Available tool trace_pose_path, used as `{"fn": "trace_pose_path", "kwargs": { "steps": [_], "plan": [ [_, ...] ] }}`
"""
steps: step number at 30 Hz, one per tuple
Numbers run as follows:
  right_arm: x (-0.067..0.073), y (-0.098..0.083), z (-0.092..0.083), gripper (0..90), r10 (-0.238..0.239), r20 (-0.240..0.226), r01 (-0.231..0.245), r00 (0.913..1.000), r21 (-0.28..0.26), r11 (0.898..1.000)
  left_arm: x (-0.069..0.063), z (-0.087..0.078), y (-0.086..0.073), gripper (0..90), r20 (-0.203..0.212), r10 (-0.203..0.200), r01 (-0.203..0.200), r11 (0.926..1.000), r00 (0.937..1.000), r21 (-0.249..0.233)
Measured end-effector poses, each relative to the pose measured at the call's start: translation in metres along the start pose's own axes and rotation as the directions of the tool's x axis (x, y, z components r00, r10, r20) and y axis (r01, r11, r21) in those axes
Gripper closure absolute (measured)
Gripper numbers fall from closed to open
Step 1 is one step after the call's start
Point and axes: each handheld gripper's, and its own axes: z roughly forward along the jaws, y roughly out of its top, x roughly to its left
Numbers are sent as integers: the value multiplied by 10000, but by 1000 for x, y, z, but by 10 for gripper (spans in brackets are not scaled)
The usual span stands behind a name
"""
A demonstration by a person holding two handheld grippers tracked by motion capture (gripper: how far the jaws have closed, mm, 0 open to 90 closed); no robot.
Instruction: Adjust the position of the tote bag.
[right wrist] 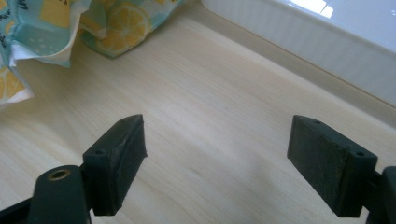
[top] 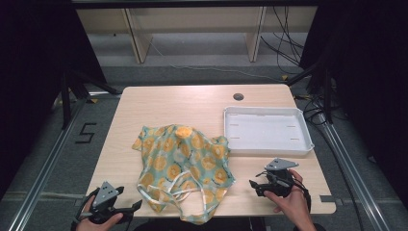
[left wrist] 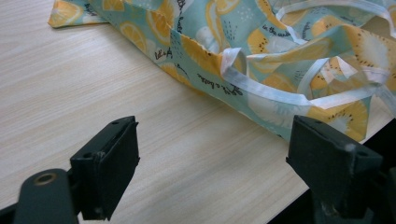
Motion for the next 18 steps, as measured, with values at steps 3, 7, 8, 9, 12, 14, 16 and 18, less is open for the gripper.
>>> {"fn": "trace_pose_path", "kwargs": {
  "steps": [3, 7, 8, 9, 12, 14, 16, 18],
  "plan": [
    [0, 0, 0, 211, -14, 15, 14, 10000, -120, 9999, 0, 0, 0, 159, 115, -252, 255, 9995, 9996, -194],
    [-1, 1, 1, 216, -353, -26, 352, 9994, -349, 9988, -1, -1, 2, 159, 263, -425, 433, 9985, 9988, -340],
    [0, 2, 1, 216, -245, -127, 242, 9996, -236, 9994, 0, -1, 3, 159, 243, -406, 415, 9983, 9989, -400],
    [1, 1, 1, 216, -311, -22, 310, 9995, -250, 9992, -1, 0, 4, 159, 218, -612, 622, 9968, 9979, -502],
    [2, 4, 0, 220, -205, -171, 200, 9996, -281, 9994, 0, 1, 9, 159, 316, -609, 625, 9967, 9976, -519],
    [4, 5, -1, 220, -127, -214, 119, 9997, -335, 9994, 0, 4, 16, 159, 318, -398, 417, 9973, 9987, -601],
    [4, 7, 0, 220, -414, -224, 398, 9989, -653, 9971, 0, 8, 22, 159, 335, -515, 539, 9955, 9981, -773],
    [6, 8, -1, 225, -500, -273, 479, 9984, -714, 9963, 3, 13, 30, 159, 306, -408, 431, 9957, 9987, -820]
  ]
}}
